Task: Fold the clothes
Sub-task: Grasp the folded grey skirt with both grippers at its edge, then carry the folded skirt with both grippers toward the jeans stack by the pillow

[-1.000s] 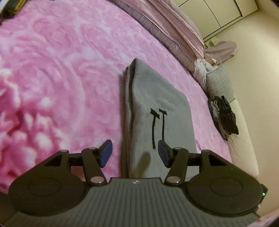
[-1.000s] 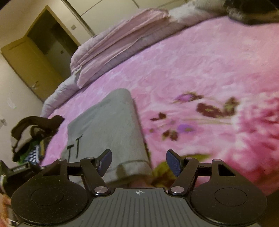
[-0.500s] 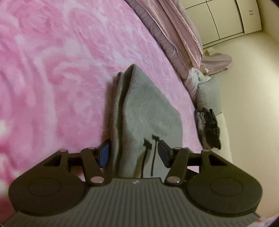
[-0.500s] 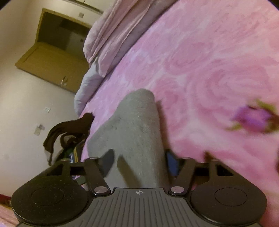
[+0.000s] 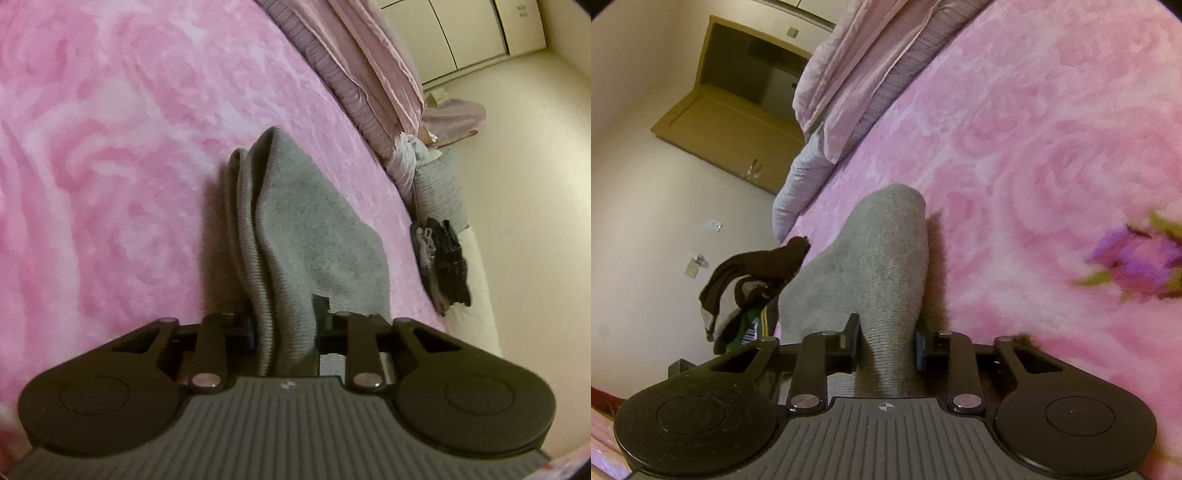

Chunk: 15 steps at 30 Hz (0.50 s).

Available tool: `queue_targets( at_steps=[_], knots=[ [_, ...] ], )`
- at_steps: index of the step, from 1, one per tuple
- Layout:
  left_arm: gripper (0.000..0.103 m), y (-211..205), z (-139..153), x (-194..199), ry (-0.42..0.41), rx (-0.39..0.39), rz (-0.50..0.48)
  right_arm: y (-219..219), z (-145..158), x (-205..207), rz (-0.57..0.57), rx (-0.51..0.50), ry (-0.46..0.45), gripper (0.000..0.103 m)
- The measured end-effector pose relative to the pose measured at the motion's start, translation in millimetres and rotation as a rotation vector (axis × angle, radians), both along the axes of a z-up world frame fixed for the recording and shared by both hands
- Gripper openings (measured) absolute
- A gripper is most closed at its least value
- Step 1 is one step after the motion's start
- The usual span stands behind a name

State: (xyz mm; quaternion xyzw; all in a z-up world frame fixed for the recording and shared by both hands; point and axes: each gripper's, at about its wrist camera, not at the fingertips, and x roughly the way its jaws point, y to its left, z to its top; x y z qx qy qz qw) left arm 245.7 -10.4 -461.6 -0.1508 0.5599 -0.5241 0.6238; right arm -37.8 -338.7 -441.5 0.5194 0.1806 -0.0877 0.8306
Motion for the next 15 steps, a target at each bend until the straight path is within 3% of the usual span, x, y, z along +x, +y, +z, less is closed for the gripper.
queue_targets(
  at_steps=[4, 7, 10, 15],
  knots=[
    [0.018, -10.3, 25.1, -14.8, -0.070, 0.048, -0.001, 5.5, 11.4, -6.3, -0.037, 0.010, 0.023, 0.019],
    [0.017, -22.3, 47.7, -21.9, -0.063, 0.078, -0.024, 2.8, 29.5, -17.0, -0.087, 0.061, 0.068, 0.018],
    [0.017, -38.9, 79.5, -31.2, -0.035, 0.082, -0.047, -6.9, 69.6, -36.0, -0.125, 0.085, 0.101, 0.018],
    [0.017, -75.8, 145.6, -47.1, 0.022, 0.033, -0.107, -30.2, 167.5, -70.0, -0.191, 0.053, 0.148, 0.018]
  ],
)
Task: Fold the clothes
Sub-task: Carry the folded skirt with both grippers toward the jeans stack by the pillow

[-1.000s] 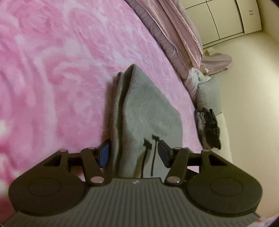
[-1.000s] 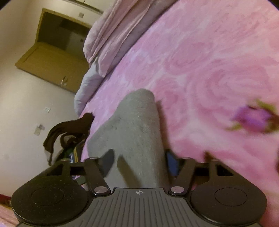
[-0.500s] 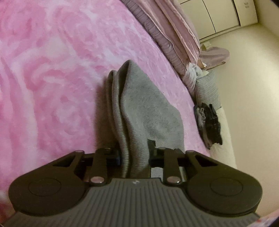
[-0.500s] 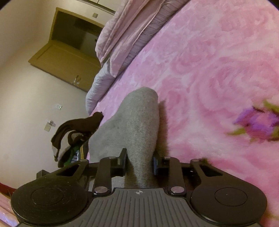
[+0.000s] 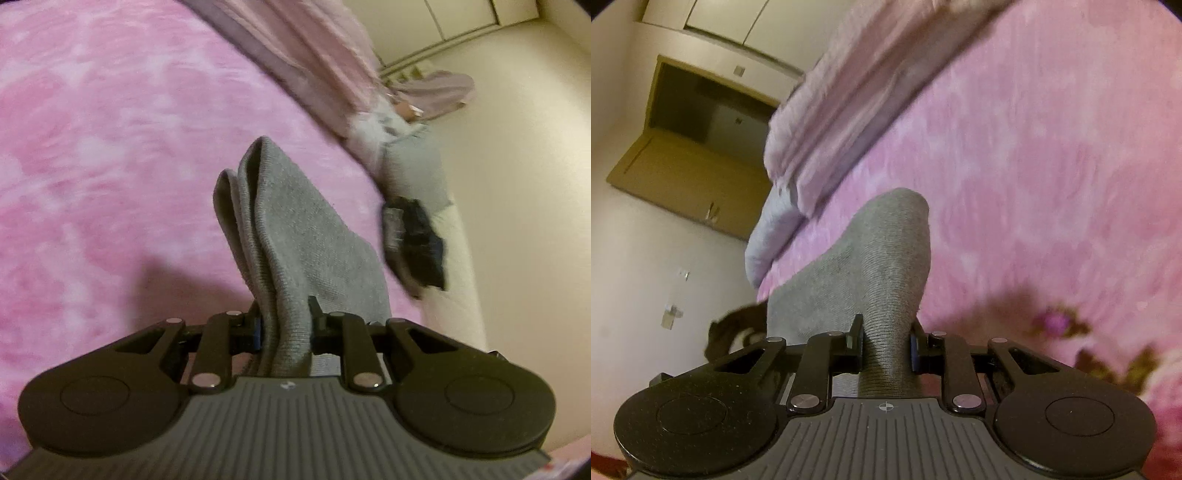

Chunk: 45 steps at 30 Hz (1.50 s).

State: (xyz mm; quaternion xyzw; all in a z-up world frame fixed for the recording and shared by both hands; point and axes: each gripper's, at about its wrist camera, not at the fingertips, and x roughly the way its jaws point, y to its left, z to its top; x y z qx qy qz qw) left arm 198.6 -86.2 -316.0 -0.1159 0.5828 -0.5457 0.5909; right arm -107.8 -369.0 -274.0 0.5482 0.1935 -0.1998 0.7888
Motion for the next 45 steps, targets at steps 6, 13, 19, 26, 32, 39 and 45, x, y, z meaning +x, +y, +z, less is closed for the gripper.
queue_targets(
  at_steps=[6, 13, 19, 26, 32, 39, 45],
  knots=[
    [0.017, -52.4, 87.1, -18.8, 0.013, -0.063, -0.108, -11.8, 104.5, -39.4, -0.130, -0.057, 0.014, 0.018],
    [0.017, -124.1, 153.5, -72.5, -0.045, -0.070, -0.243, -31.7, 163.0, -87.3, -0.291, -0.057, 0.019, 0.018],
    [0.017, -196.9, 173.6, -135.9, -0.063, -0.069, -0.326, -75.1, 184.8, -149.0, -0.382, -0.076, 0.023, 0.019],
    [0.017, -286.8, 181.3, -228.5, -0.090, -0.073, -0.304, -188.1, 187.1, -242.0, -0.329, -0.080, 0.032, 0.019],
    [0.017, -385.9, 189.9, -316.6, -0.065, -0.063, -0.231, -307.1, 201.7, -321.6, -0.265, -0.082, 0.059, 0.019],
    [0.017, -500.1, 195.7, -390.3, -0.086, -0.092, -0.227, -415.5, 211.9, -388.4, -0.265, -0.146, 0.059, 0.019],
    [0.017, -583.5, 189.2, -422.4, -0.156, -0.083, -0.253, -484.3, 198.1, -413.7, -0.278, -0.168, 0.038, 0.019]
  ],
)
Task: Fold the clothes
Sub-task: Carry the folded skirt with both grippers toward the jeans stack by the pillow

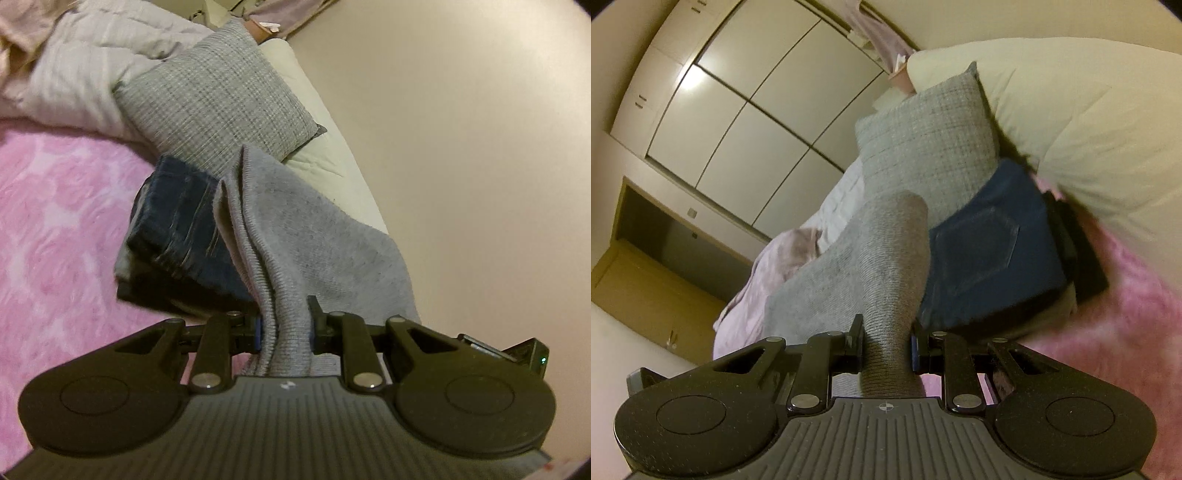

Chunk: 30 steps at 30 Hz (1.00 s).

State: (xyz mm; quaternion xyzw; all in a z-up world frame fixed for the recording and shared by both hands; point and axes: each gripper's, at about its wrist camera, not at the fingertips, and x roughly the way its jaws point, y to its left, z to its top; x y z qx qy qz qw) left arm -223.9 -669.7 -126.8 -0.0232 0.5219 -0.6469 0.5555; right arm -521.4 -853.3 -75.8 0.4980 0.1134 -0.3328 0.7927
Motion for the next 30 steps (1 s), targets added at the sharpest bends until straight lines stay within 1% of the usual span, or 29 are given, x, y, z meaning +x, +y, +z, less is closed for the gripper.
queue_targets(
  at_steps=[5, 13, 19, 25, 26, 28, 29, 30],
  knots=[
    [0.017, -56.0, -25.4, -5.3, -0.011, 0.006, 0.001, -51.9, -22.8, -1.2, -0.012, -0.017, 0.008, 0.019],
    [0.017, -134.4, -74.8, 2.0, -0.025, 0.068, 0.032, -133.9, -72.3, 11.6, 0.006, -0.009, 0.048, 0.019],
    [0.017, -184.4, -99.4, 12.7, -0.055, 0.088, 0.031, -177.7, -100.7, 21.6, -0.005, 0.009, 0.046, 0.019],
    [0.018, -216.6, -116.5, 22.6, -0.082, 0.093, 0.029, -206.8, -117.2, 32.2, -0.011, 0.013, 0.049, 0.019],
    [0.021, -220.2, -119.1, 23.2, -0.095, 0.095, 0.032, -210.1, -121.3, 34.4, -0.018, 0.018, 0.055, 0.022],
    [0.025, -228.5, -128.0, 23.2, -0.164, 0.116, 0.038, -217.1, -131.9, 43.5, -0.022, 0.034, 0.120, 0.041],
    [0.028, -232.3, -131.9, 23.7, -0.209, 0.138, 0.052, -220.7, -137.9, 50.2, -0.021, 0.035, 0.199, 0.047],
    [0.028, -235.3, -136.6, 25.4, -0.255, 0.171, 0.071, -222.6, -142.8, 55.7, -0.028, 0.017, 0.287, 0.049]
  ],
)
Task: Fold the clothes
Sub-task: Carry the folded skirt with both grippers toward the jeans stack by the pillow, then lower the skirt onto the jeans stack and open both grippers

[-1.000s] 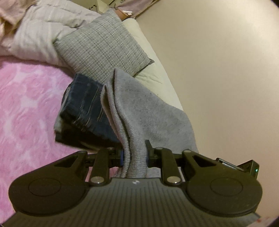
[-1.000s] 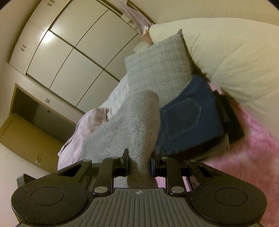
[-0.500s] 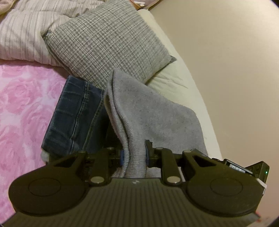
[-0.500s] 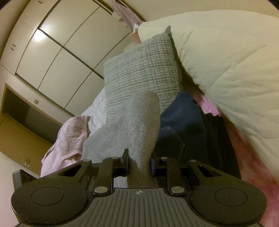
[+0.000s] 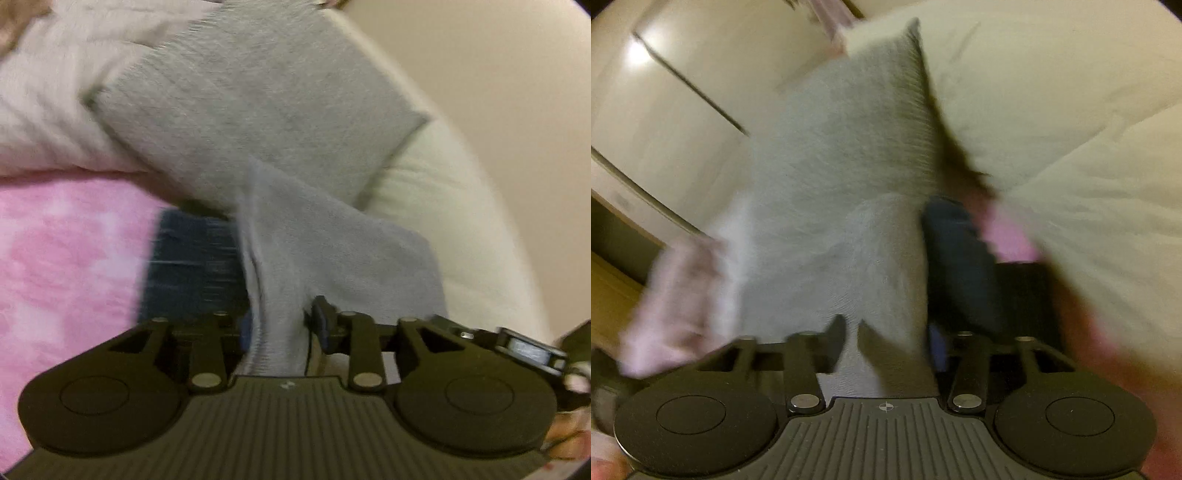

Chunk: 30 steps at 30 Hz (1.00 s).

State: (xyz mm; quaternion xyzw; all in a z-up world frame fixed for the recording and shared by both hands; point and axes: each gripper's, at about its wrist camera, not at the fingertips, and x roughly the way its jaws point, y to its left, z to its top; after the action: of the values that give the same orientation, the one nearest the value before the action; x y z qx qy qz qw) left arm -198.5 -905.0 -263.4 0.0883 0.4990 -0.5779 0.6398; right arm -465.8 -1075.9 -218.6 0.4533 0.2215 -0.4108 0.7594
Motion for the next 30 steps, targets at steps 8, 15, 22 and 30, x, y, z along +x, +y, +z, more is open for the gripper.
queue_targets(
  at_steps=[8, 15, 22, 30],
  knots=[
    [0.030, 16.4, 23.2, 4.2, -0.155, -0.032, 0.018, 29.2, 37.5, 11.8, 0.087, -0.270, 0.205, 0.047],
    [0.019, -28.7, 31.5, -34.3, -0.276, -0.128, -0.134, 13.5, 35.9, 59.4, 0.205, -0.440, 0.314, 0.021],
    [0.021, -75.4, -18.8, -41.4, -0.342, -0.039, -0.142, -15.9, -12.7, 77.2, 0.244, -0.451, 0.410, 0.021],
    [0.018, -53.8, -5.2, -24.8, -0.330, -0.064, -0.103, -8.4, 14.2, 67.1, 0.255, -0.460, 0.382, 0.023]
  ],
)
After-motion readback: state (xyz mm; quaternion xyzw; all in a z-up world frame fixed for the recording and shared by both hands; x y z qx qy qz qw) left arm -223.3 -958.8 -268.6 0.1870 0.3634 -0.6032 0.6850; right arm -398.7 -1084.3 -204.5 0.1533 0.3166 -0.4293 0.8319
